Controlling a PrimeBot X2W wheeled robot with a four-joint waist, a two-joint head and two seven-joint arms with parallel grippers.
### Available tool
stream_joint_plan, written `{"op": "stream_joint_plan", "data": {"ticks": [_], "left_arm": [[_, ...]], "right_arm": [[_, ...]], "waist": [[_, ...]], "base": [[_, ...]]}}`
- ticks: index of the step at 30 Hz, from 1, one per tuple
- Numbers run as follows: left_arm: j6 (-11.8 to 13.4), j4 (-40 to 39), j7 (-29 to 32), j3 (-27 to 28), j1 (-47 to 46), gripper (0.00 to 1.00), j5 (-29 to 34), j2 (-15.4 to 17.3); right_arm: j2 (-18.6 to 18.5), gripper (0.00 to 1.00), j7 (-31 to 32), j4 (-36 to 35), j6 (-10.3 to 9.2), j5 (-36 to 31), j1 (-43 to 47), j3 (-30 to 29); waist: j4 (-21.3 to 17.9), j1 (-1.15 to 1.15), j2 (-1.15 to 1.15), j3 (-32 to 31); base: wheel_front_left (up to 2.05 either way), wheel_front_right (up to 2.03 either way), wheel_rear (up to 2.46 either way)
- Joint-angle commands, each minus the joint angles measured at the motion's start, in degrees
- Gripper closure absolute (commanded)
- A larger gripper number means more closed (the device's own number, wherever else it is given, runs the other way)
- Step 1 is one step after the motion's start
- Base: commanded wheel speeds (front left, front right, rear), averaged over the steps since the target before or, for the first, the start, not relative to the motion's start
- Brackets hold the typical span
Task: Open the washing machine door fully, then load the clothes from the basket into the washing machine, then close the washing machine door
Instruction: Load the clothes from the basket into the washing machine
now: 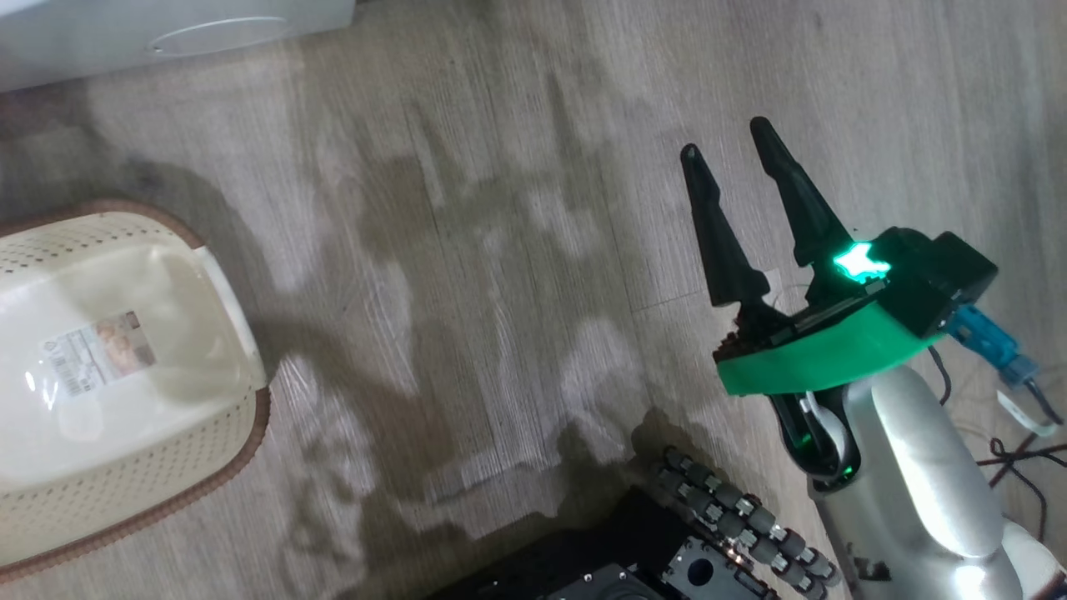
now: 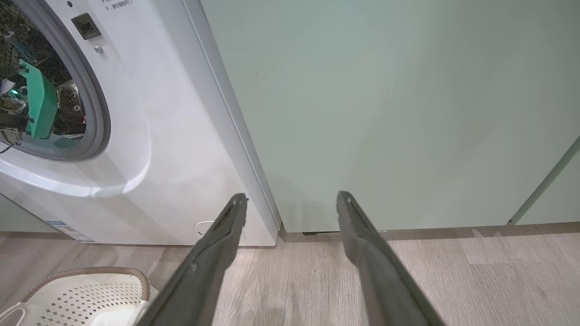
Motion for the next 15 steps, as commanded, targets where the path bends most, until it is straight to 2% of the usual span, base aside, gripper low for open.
{"op": "stream_joint_plan", "data": {"ticks": [1,8,15], "left_arm": [[0.0,-0.9,1.3,-0.2,-3.1,0.0,-0.2,4.1],[0.0,2.2,3.6,-1.4,-6.3,0.0,-0.6,5.7],[0.2,4.4,2.8,-2.1,-8.2,0.0,-0.8,6.1]], "right_arm": [[0.1,0.0,-0.5,-1.6,0.0,0.6,0.0,1.2],[0.1,0.0,-0.5,-1.8,0.0,1.2,-0.4,1.4],[0.1,0.0,-0.5,-1.9,0.0,1.6,-0.5,1.7]], "waist": [[-0.4,0.0,0.0,0.4],[-1.3,0.0,0.0,1.3],[-1.9,0.0,0.0,2.1]], "base": [[0.0,0.0,0.0],[0.0,0.0,0.0],[0.0,0.0,0.0]]}}
